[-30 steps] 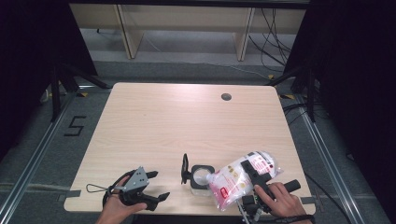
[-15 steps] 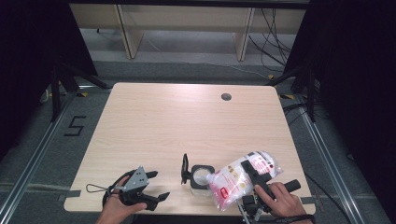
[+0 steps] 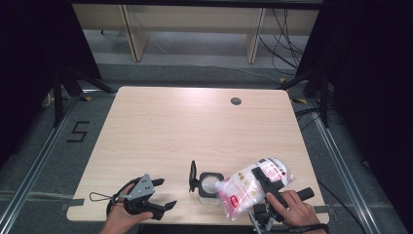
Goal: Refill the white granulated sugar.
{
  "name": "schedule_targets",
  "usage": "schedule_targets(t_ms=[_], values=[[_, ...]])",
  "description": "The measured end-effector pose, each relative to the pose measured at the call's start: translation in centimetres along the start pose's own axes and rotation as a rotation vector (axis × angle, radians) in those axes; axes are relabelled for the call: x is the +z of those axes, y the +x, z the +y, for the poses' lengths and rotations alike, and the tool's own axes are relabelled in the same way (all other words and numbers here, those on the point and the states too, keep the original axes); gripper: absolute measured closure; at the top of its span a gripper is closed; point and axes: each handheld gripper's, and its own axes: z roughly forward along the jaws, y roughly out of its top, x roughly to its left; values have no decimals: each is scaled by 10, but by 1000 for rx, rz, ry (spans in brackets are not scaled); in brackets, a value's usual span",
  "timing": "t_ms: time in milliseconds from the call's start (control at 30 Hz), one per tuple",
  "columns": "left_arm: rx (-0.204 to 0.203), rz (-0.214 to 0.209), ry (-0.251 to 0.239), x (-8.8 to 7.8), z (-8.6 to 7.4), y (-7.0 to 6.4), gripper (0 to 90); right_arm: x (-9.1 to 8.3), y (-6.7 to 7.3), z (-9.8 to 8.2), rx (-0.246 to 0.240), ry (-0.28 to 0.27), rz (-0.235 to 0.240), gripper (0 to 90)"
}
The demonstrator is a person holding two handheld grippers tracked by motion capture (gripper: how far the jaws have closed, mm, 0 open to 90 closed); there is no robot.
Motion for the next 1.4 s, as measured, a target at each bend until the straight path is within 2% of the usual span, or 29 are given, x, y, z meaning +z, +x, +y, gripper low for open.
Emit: schedule_targets(t_ms=[133, 233, 367, 433, 467, 533, 567, 633, 733, 833, 933, 1000, 1033, 1067, 1133, 1200, 1233, 1400], values=[[4, 7, 1, 0, 0, 0, 159, -1, 0, 0, 1, 7, 7, 417], [12, 11, 0, 0, 0, 0, 159, 0, 1, 0, 0, 1, -4, 417], [4, 6, 1, 0, 0, 0, 159, 0, 1, 0, 1, 0, -2, 417], [3, 4, 1, 0, 0, 0, 159, -1, 4, 0, 32, 11, 6, 417], [4, 9, 0, 0, 0, 0, 159, -1, 3, 0, 18, 11, 0, 417], [3, 9, 0, 0, 0, 0, 159, -1, 2, 0, 19, 9, 1, 417], [18, 16, 14, 0, 0, 1, 159, -2, 3, 0, 31, 20, 18, 418], [0, 7, -3, 0, 0, -1, 159, -1, 4, 0, 33, 10, 10, 418], [5, 10, 2, 0, 0, 0, 159, 0, 2, 0, -4, 3, 4, 418], [-4, 6, -5, 1, 0, -1, 159, 0, 1, 0, -2, 1, 5, 418], [24, 15, 20, 0, 0, 1, 159, -1, 2, 0, 14, 7, 5, 418], [23, 15, 19, -1, 0, 1, 159, 0, 0, -1, -9, -6, -6, 418], [7, 10, 5, 0, 0, 0, 159, -1, -1, -1, -15, -5, -6, 419], [24, 15, 19, -1, 0, 1, 159, -1, -1, -1, -12, -5, -6, 418], [24, 15, 21, 0, 0, 1, 159, -1, 0, -2, -3, 0, 1, 419], [19, 11, 17, 0, 0, 1, 159, -2, 1, -2, 9, 19, 15, 419], [6, 5, 5, 0, 0, 0, 159, -2, 0, -2, 5, 16, 14, 419], [7, 6, 8, 1, 0, 0, 159, -2, 1, -2, 3, 13, 2, 419]])
